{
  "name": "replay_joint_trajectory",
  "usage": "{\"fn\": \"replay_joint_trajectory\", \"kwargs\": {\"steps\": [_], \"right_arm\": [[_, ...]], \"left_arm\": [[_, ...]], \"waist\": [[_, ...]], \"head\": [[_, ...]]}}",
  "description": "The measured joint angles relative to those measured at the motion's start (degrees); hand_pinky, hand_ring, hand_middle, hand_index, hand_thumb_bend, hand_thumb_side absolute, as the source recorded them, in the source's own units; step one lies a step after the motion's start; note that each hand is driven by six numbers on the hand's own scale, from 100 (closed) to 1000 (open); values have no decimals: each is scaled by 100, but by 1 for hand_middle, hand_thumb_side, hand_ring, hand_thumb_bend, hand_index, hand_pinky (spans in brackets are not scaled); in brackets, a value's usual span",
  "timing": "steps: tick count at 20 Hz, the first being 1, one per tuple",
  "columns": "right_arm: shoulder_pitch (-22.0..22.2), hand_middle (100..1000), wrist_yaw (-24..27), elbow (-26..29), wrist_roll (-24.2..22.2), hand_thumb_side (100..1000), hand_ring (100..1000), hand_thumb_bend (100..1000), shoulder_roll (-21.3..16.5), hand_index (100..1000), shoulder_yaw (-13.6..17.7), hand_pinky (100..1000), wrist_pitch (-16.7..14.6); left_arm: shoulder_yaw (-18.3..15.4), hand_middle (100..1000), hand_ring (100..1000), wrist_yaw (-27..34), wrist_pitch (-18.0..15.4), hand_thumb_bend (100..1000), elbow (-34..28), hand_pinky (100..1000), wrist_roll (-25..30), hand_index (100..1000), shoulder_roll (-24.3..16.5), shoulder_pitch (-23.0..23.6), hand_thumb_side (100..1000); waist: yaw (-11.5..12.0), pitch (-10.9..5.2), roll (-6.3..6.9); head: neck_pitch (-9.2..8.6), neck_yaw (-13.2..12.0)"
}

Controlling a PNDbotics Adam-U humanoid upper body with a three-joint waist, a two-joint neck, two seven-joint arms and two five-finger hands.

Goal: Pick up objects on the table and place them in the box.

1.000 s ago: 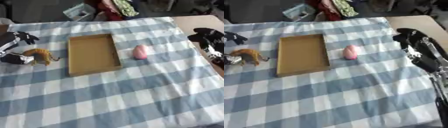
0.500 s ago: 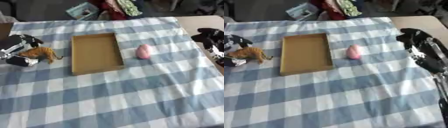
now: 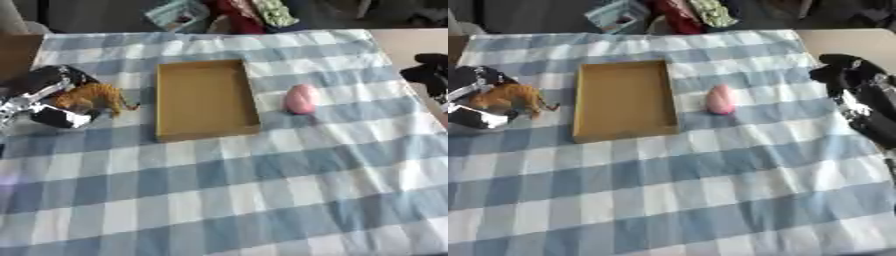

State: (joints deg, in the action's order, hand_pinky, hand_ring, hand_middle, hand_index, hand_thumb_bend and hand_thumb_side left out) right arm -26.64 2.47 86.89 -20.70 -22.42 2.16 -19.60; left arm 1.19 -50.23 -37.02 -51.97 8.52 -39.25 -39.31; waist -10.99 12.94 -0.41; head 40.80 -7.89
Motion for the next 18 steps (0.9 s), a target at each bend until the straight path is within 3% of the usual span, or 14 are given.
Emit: {"fn": "replay_joint_trajectory", "kwargs": {"steps": [5, 9, 18], "right_arm": [[2, 643, 9, -2, -3, 599, 800, 100, 1, 854, 0, 841, 2], [2, 643, 10, -4, -10, 599, 800, 100, 3, 854, 0, 841, 7], [5, 642, 11, -19, -11, 599, 800, 100, 7, 855, 3, 841, 7]], "left_arm": [[0, 471, 505, -88, 25, 247, 50, 765, -62, 719, 2, 5, 326], [1, 397, 437, -134, 48, 100, 79, 724, -126, 661, 8, 19, 294], [0, 201, 246, 227, 171, 100, 131, 678, -201, 537, 29, 44, 272]], "waist": [[-11, 1, 0], [-23, 1, 1], [-26, 1, 1]], "head": [[13, -4], [16, -4], [16, -3]]}}
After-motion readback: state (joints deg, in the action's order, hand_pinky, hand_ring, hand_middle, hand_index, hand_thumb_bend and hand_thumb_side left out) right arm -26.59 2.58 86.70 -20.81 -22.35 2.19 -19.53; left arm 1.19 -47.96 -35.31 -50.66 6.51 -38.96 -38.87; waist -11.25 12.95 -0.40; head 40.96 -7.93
